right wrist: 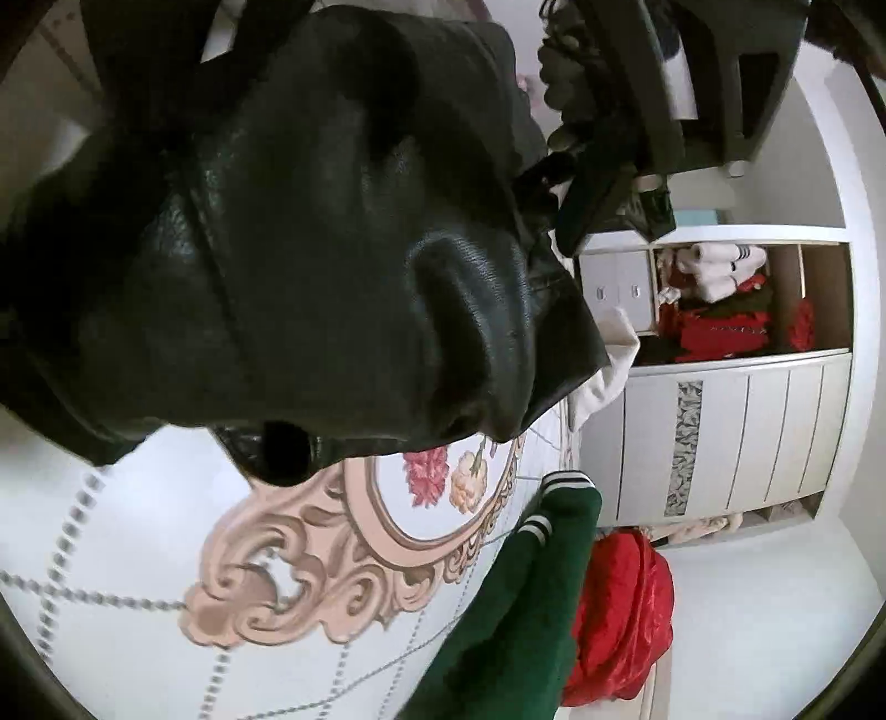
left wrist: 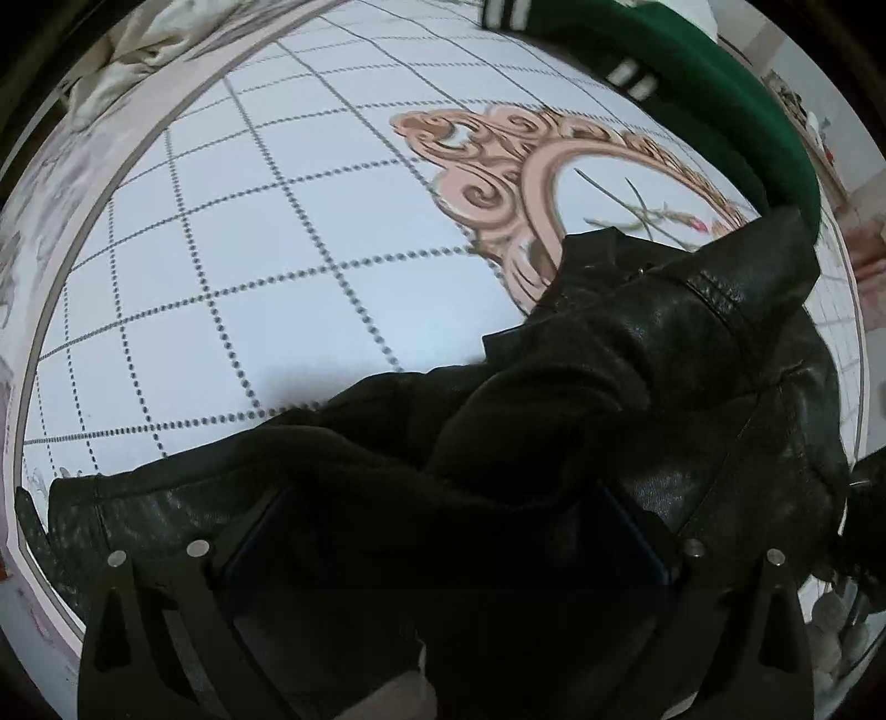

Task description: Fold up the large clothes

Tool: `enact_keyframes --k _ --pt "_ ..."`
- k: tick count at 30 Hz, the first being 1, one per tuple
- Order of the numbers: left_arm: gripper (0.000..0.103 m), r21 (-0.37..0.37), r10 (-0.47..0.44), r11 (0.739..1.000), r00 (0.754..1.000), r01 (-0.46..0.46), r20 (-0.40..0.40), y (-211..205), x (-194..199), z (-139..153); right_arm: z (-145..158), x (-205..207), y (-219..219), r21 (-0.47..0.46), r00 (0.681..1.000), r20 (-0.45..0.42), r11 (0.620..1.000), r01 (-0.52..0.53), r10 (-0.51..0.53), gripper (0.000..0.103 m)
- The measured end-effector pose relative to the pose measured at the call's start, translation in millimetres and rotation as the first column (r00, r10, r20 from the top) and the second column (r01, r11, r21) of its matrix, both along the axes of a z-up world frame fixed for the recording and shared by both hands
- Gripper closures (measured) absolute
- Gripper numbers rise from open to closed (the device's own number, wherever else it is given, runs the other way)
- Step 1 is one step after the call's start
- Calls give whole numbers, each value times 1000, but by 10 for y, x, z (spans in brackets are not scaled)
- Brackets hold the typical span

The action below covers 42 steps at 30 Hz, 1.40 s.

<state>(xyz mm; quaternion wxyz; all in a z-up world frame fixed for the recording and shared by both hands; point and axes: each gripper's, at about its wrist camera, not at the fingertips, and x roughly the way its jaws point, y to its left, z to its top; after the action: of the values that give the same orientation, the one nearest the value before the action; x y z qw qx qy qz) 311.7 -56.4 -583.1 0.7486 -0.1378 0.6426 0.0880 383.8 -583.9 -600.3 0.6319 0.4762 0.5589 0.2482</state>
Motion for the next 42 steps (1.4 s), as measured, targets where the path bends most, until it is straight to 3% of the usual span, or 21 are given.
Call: enact_keyframes --k 1,2,6,12,17,21,26,29,31,36,39,42 --pt "0 -10 7 1000 1000 -8 -2 26 6 -6 -15 14 9 -20 1000 -25 1000 8 -9 77" --pt "0 -15 8 1000 1000 -8 -7 35 13 -14 9 26 -21 -17 999 -33 999 28 -29 84" --pt "0 -18 -28 999 1000 28 4 -41 52 -14 391 -116 -15 -51 995 7 993 104 -104 88" --pt "0 -91 -128 987 991 130 25 -329 268 -63 1245 -377 -44 -161 982 120 973 166 -148 88" --pt "0 -135 -170 975 983 177 62 -483 448 -79 1811 -380 143 -328 970 239 938 109 -29 88" --pt "0 -186 -148 969 985 161 84 -407 462 -74 2140 -276 546 -463 950 290 886 31 118 88" --pt "0 -248 -28 968 997 46 76 293 219 35 2492 -315 1132 -613 892 323 788 -57 316 88" --pt "0 -227 104 971 989 -78 101 954 -207 320 2680 -451 1599 -699 833 326 707 -106 448 88" --pt "0 -176 180 971 978 -159 106 1405 -546 490 2768 -534 2016 -755 780 318 642 -136 539 88" --pt "0 -48 372 928 923 -369 94 2606 -1587 859 2736 -982 3160 -855 598 275 476 -205 753 88" --pt "0 2 430 902 897 -432 101 2762 -1990 1000 2395 -1428 3771 -876 492 200 379 -297 847 88" --pt "0 49 452 887 884 -460 116 2913 -2203 1137 1890 -1947 4218 -878 384 74 243 -412 920 85"
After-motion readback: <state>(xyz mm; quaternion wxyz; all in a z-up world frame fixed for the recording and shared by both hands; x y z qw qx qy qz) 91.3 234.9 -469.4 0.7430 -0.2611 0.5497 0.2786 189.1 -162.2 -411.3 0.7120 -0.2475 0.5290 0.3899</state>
